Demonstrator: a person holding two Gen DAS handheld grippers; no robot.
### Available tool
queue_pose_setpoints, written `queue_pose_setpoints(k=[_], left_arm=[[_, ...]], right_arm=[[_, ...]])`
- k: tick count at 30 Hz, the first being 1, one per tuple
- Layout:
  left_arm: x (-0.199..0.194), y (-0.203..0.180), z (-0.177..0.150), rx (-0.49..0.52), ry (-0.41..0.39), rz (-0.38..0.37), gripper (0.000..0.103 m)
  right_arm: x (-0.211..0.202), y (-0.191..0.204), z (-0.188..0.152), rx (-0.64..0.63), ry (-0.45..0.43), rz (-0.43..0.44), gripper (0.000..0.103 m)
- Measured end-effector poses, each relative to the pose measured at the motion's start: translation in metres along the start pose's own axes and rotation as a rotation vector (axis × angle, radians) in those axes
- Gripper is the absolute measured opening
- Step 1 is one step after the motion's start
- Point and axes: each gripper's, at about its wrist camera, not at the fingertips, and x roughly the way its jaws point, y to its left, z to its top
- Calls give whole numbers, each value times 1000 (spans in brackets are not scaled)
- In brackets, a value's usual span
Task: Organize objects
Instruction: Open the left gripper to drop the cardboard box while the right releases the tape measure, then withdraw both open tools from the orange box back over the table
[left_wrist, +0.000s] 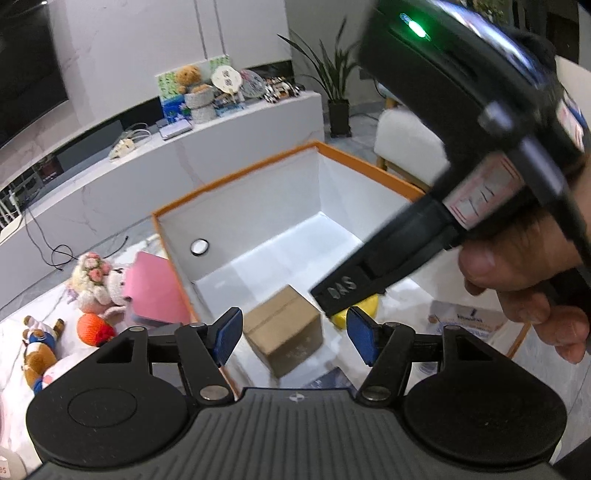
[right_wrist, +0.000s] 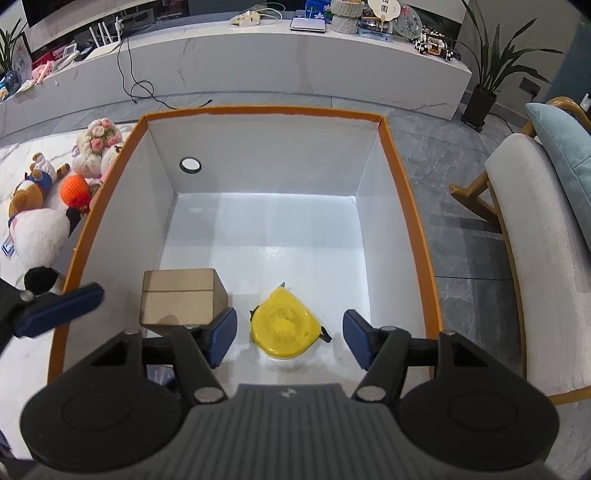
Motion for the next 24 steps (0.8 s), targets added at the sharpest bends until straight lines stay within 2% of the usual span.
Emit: queue_pose_setpoints(k=[3,8,17,24], left_arm=[[-8,12,1,-34,-14,-12,74],[-21,28,-2,-71,-30,-22,75],[-47,73,-12,-138,-63,31,75],[-58,106,-27,-181,-55,80,75]], right_arm=[[-3,0,1,8,-14,11,70],[-11,5,5,17,-51,25,70],[-25,22,13,12,-127,57,70],[-33,40,18,1,-155,78,70]])
